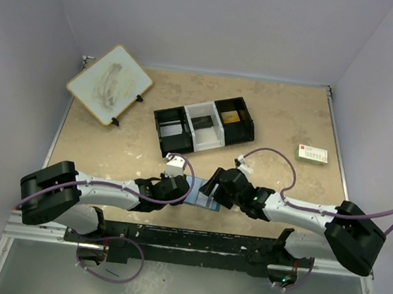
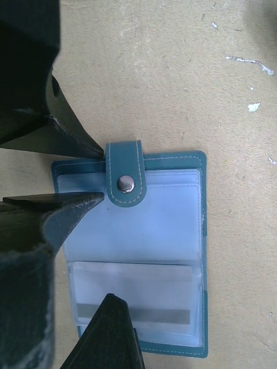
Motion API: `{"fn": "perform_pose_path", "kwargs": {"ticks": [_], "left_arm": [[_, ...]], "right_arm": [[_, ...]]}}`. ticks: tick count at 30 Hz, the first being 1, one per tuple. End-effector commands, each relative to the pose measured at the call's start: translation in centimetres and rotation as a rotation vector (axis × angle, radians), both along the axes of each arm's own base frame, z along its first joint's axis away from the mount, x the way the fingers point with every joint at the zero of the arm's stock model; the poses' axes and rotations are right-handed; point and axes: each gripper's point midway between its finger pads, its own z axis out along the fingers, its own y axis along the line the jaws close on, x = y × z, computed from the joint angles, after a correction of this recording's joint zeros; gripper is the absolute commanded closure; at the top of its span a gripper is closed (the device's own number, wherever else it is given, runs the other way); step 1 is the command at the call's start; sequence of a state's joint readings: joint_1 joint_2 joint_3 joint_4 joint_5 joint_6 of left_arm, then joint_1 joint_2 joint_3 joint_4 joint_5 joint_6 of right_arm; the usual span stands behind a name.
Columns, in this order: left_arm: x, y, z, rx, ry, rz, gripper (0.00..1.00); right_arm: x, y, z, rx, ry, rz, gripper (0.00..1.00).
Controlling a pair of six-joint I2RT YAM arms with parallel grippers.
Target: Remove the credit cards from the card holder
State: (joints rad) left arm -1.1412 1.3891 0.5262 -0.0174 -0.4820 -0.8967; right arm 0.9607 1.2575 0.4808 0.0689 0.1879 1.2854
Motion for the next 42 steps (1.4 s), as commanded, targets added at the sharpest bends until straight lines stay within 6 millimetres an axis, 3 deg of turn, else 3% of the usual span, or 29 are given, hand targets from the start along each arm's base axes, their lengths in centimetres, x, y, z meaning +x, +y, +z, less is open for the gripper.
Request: {"fn": "perform_pose_path", "kwargs": {"ticks": [1,11,23,30,37,42], "left_arm": [[-0.3,-2.4,1.4,-0.092,0.008,-0.04,0.73],[-0.3,-2.4,1.5,-0.094,0.006,-0.04,0.73],[-0.3,-2.5,1.5,-0.092,0.007,-0.039,0.73],[-0.3,-1.8,1.8,-0.086,-0.002,-0.016,0.74],[-0.6,0.7,3.3,-0.092,-0.03,0.051,0.72],[-0.6,1.7,5.3,-0.152,-0.058,0.085,0.7]], "right_arm": [[0.0,2.7,3.6,0.196,-0.038,0.02,0.3],[0.5,3.1,6.9,0.257,-0.116,0.048,0.31],[0.9,4.5,6.6,0.21,-0.102,0.099,0.31],[1.3,5.0,5.2,0.144,-0.078,0.135,0.31],[3.4,2.8,6.3,0.035,-0.152,0.099,0.35],[4.5,0.5,6.9,0.078,-0.196,0.094,0.43]]}}
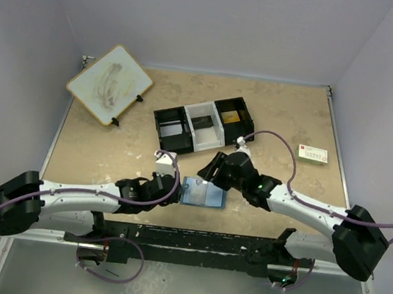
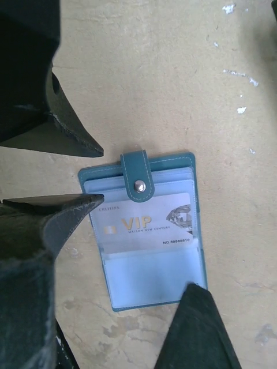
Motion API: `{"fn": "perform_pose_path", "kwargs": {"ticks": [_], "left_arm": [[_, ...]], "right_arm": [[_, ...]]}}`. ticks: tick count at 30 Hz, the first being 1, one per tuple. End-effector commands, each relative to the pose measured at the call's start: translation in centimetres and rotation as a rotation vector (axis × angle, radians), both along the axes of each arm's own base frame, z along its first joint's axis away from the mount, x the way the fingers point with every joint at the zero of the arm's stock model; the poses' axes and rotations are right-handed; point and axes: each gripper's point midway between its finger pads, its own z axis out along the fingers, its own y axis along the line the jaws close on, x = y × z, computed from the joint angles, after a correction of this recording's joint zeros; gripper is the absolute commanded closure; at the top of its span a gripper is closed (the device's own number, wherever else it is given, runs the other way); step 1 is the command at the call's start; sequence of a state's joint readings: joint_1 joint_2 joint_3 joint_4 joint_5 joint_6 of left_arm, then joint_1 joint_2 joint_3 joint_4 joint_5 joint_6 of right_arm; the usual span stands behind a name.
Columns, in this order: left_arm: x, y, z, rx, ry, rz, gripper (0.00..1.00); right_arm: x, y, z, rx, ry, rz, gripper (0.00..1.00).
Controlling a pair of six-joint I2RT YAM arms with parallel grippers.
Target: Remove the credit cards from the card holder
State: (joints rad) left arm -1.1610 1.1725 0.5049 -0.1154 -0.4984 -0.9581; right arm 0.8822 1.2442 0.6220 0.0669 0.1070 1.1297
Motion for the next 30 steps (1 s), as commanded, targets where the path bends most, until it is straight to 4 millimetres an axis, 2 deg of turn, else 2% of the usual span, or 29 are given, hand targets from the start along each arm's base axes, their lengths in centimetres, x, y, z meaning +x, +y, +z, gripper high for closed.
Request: {"fn": "perform_pose_path", "kwargs": {"ticks": [1,7,12,18,21,25,30], "left_arm": [[0.2,1.2,1.4,-0.038,-0.029,0.057,0.7],[0.4,1.2,3.4,-0.119,-0.052,0.082,0.67],[1.0,0.9,5.2,-0.182,-0.088,0.11,0.61],[1.3,-0.3,6.3,-0.218,-0.094,0.099,0.51],[1.3,-0.9,6.3,-0.215,-0.084,0.091,0.48],[1.5,-1.6,6.2,-0.223,-0.077,0.096,0.48],[1.7,-2.8,6.4,-0.25,-0.071,0.087,0.48]], "right_arm": [[1.0,-1.9,1.4,0.025,-0.086,0.01,0.44],[0.0,-3.3,3.1,0.101,-0.208,0.037,0.45],[-1.2,-3.4,4.8,0.205,-0.328,0.093,0.42],[-2.1,-3.7,5.2,0.291,-0.427,0.123,0.36],[-3.4,-2.9,5.5,0.361,-0.435,0.189,0.34],[-4.0,-1.9,4.0,0.343,-0.365,0.247,0.34],[-3.9,-1.5,0.0,0.243,-0.177,0.232,0.37]]}}
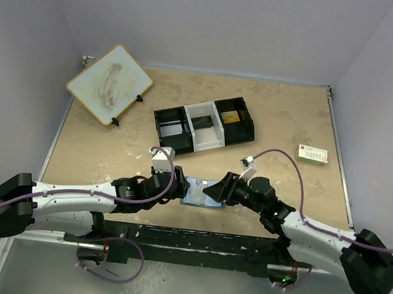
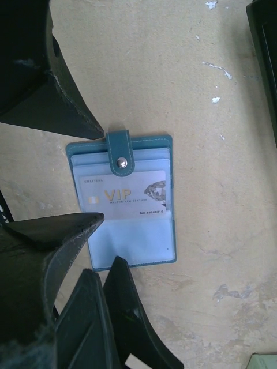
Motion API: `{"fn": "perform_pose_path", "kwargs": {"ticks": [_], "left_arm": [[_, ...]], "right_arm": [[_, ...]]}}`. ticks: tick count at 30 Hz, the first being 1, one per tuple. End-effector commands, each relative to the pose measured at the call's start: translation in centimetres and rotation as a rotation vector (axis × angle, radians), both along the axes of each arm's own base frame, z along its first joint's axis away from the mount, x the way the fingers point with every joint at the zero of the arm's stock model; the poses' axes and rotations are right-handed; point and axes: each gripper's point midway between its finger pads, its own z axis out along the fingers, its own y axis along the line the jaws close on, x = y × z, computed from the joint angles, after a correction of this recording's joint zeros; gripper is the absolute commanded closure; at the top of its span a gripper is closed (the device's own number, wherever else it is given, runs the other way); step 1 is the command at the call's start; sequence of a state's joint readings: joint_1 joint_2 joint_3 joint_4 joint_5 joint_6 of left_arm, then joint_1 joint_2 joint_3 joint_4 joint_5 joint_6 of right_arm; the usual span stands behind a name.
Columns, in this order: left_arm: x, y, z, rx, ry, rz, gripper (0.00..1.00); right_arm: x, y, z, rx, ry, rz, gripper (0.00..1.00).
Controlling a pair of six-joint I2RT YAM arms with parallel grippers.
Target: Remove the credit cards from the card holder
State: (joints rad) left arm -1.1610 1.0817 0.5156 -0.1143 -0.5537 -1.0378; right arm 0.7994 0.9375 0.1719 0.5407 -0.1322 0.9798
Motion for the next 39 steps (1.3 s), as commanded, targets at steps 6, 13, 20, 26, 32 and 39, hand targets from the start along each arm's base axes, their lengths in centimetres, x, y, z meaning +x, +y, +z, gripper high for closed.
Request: {"fn": "perform_pose_path", "kwargs": {"ticks": [6,13,20,26,32,39], "left_arm": [[0.9,-2.8,2.1,-0.078,-0.008,0.008,0.48],[0.8,-3.3,0.5,-0.037,0.004,-0.015,0.5],[1.1,-4.8,-1.6,0.031,0.043,-0.038,0.57],[0.9,-5.0,-3.3,0.071,0.07,-0.05,0.61],[0.5,-4.0,-5.8,0.134,0.107,-0.021,0.66],[0.3,-2.5,-6.8,0.186,0.117,0.018,0.68]], "right_arm": [[0.4,-0.1,-4.3,-0.18,0.182,-0.027,0.37],[1.3,-2.4,-5.2,-0.286,0.175,-0.133,0.37],[1.6,-3.2,-7.1,-0.357,0.227,-0.182,0.38],[1.1,-1.7,-7.2,-0.319,0.218,-0.092,0.48],[1.5,-0.8,-5.0,-0.252,0.169,-0.074,0.55],[2.1,-1.8,-5.3,-0.345,0.178,-0.11,0.47]]}}
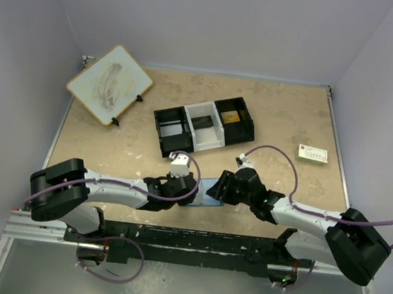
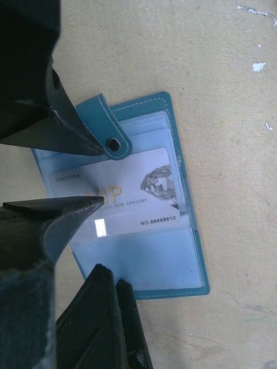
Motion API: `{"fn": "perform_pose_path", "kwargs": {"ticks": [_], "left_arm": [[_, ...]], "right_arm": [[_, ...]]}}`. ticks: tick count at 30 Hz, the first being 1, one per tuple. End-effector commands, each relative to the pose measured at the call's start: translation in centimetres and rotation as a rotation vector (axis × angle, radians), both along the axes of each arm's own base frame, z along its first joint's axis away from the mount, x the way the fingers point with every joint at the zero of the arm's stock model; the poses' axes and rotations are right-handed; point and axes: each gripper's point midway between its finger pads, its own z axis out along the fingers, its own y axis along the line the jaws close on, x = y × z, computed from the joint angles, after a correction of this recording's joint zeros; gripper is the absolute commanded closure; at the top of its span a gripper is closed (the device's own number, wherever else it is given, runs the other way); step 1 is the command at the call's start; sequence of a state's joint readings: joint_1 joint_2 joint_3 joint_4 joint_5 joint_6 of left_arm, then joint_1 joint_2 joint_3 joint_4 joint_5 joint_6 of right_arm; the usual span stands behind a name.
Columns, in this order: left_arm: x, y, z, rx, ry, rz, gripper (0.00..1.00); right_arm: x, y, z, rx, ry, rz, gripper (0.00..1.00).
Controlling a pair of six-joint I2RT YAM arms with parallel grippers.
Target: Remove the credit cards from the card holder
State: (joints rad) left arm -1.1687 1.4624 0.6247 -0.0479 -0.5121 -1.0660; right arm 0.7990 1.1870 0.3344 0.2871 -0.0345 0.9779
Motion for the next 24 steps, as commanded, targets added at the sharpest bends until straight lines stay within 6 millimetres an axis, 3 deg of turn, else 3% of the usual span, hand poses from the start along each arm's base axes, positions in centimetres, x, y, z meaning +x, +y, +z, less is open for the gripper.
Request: {"fn": "perform_pose_path", "kwargs": {"ticks": [1,5,8,15,20,24], "left_arm": [[0.0,0.9,-0.4,0.042,-0.005,0.041,0.68],[-0.2,1.7,-0.7,0.059,-0.005,0.055,0.69],[-0.1,1.6,-0.6,0.055,-0.009,0.056,0.71],[-0.2,1.6,-0.6,0.056,-0.006,0.052,0.75],[-0.3,1.7,-0.5,0.049,-0.007,0.053,0.76],[-0.3,1.4,-0.1,0.033,-0.011,0.05,0.77]], "right_arm": [[1.0,-0.9,0.6,-0.083,-0.032,-0.02,0.47],[1.1,1.1,3.3,-0.01,-0.122,0.102,0.48],[0.8,2.4,3.7,0.019,-0.129,0.172,0.51],[-0.3,3.9,1.3,0.061,-0.052,0.245,0.56],[-0.5,4.5,0.5,0.101,-0.027,0.248,0.58],[-0.5,4.6,0.5,0.132,-0.016,0.216,0.67]]}}
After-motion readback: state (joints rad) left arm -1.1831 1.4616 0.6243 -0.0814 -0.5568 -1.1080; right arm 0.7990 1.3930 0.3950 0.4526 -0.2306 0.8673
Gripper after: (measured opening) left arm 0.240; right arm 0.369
